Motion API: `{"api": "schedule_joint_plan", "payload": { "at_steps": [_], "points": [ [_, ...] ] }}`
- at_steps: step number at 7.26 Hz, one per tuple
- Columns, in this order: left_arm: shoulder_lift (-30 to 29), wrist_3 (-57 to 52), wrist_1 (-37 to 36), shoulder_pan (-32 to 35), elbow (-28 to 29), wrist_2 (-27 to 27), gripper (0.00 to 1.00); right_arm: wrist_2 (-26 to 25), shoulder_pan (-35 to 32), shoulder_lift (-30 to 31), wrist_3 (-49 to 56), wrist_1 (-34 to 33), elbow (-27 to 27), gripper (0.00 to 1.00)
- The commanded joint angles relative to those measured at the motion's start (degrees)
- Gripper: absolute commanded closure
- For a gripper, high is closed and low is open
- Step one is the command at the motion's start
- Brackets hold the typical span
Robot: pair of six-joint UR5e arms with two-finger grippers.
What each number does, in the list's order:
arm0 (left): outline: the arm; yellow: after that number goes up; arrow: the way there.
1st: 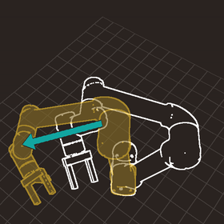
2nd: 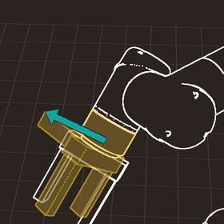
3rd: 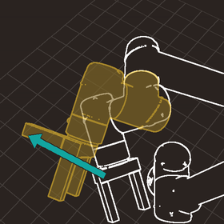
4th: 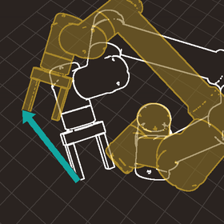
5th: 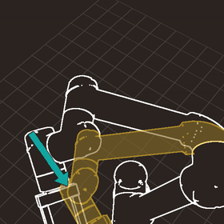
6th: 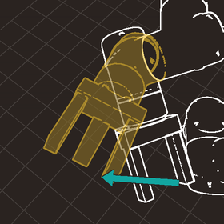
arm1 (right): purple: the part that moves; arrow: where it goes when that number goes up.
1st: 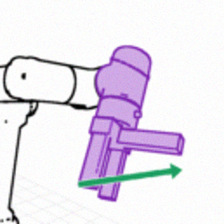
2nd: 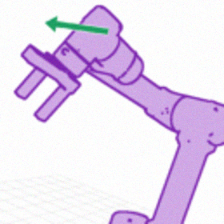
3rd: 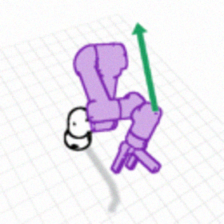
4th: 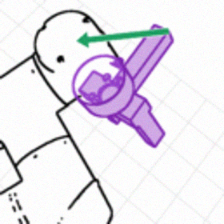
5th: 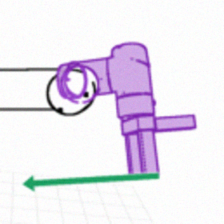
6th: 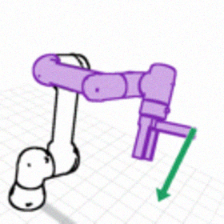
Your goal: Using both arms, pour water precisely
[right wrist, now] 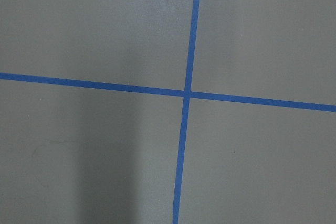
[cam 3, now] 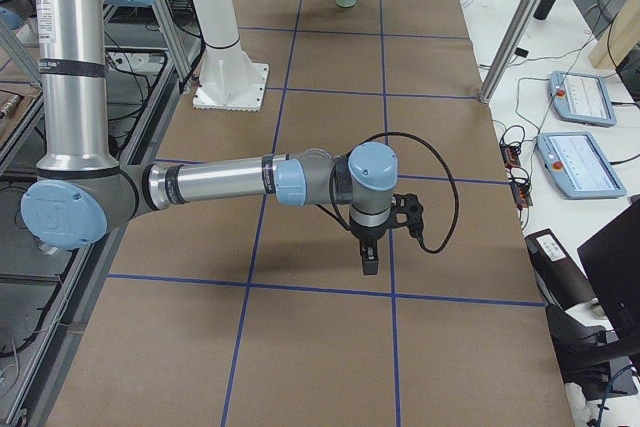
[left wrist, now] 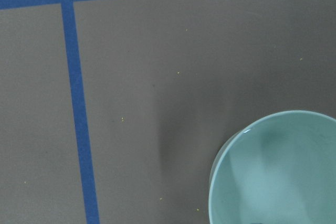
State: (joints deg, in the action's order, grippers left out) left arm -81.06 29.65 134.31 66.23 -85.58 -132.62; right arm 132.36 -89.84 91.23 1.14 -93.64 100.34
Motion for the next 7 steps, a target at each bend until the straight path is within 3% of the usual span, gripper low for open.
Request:
{"api": "schedule_joint_plan", "payload": {
  "at_steps": [1, 3, 5, 7],
  "points": [
    [-2.07, 0.06, -0.11, -0.14, 1.63, -0.18, 0.42, 0.01, 0.01, 0.0, 0.0, 0.04, -0.06, 0.0],
    [-3.05, -0.03, -0.19, -0.22, 2.61, -0.18, 0.61, 0.01, 0.01, 0.0, 0.0, 0.04, -0.06, 0.0],
    [-3.05, -0.29, 0.24, -0.22, 2.61, -3.25, 1.0, 0.09, 0.01, 0.0, -0.09, -0.05, -0.06, 0.0],
    [-3.05, 0.23, 1.3, -0.14, 1.65, -8.67, 1.0, 1.41, 0.01, 0.0, -0.09, -0.05, -0.15, 0.0]
  ]
}}
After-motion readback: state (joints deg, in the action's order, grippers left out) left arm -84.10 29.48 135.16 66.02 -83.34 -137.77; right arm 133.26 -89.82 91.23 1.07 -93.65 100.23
